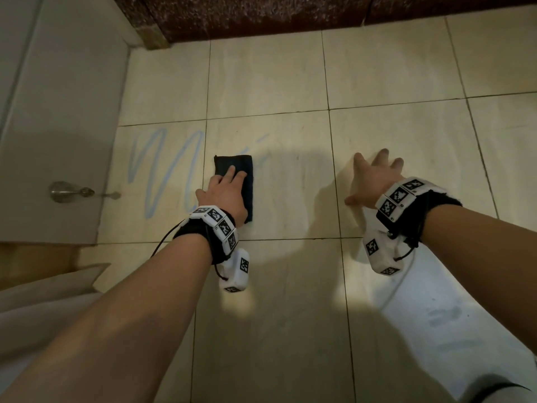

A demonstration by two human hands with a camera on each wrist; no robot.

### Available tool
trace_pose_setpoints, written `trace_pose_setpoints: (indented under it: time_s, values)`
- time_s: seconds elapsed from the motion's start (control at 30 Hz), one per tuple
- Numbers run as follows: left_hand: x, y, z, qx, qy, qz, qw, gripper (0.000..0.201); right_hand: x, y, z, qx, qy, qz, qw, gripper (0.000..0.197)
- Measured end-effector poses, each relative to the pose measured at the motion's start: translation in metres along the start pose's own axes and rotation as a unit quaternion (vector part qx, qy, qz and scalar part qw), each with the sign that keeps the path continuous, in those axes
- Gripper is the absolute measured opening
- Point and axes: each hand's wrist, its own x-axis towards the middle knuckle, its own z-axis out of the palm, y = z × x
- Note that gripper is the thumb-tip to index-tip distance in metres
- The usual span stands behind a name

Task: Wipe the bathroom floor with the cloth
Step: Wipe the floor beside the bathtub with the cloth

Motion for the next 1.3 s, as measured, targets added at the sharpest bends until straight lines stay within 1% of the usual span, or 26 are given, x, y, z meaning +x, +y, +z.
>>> trace_pose_setpoints:
  time_s: [0.2,0.37,0.57,0.7,0.83,1.07,1.2,1.3]
  values:
    - [0.016,-0.003,-0.005,0.003,0.015,0.039,0.999,0.084,0.003,0.001,0.001,0.012,-0.005,0.002,1.000,0.103]
    - [0.043,0.026,-0.020,0.000,0.025,0.039,0.999,0.082,0.005,-0.008,0.000,0.026,-0.002,0.018,1.000,0.104]
    - [0.074,0.058,-0.039,-0.009,0.029,0.055,0.998,0.082,0.003,-0.010,-0.005,0.037,-0.032,0.022,0.999,0.104]
    - [0.079,0.074,-0.045,-0.032,0.020,0.032,0.999,0.082,0.004,-0.012,-0.007,0.036,-0.029,0.019,0.999,0.108]
    - [0.066,0.077,-0.040,-0.004,0.012,0.044,0.999,0.080,0.003,-0.013,-0.007,0.039,-0.033,0.016,0.999,0.109]
    - [0.006,0.095,-0.013,0.039,-0.010,0.093,0.995,0.082,-0.005,-0.009,-0.010,0.042,-0.028,0.001,0.999,0.105]
    - [-0.023,0.084,0.004,0.029,-0.017,0.089,0.995,0.083,-0.009,-0.005,-0.008,0.026,-0.020,-0.003,0.999,0.101]
    - [-0.036,0.063,0.014,0.017,-0.018,0.082,0.996,0.083,-0.013,-0.009,-0.003,0.035,-0.019,0.001,0.999,0.096]
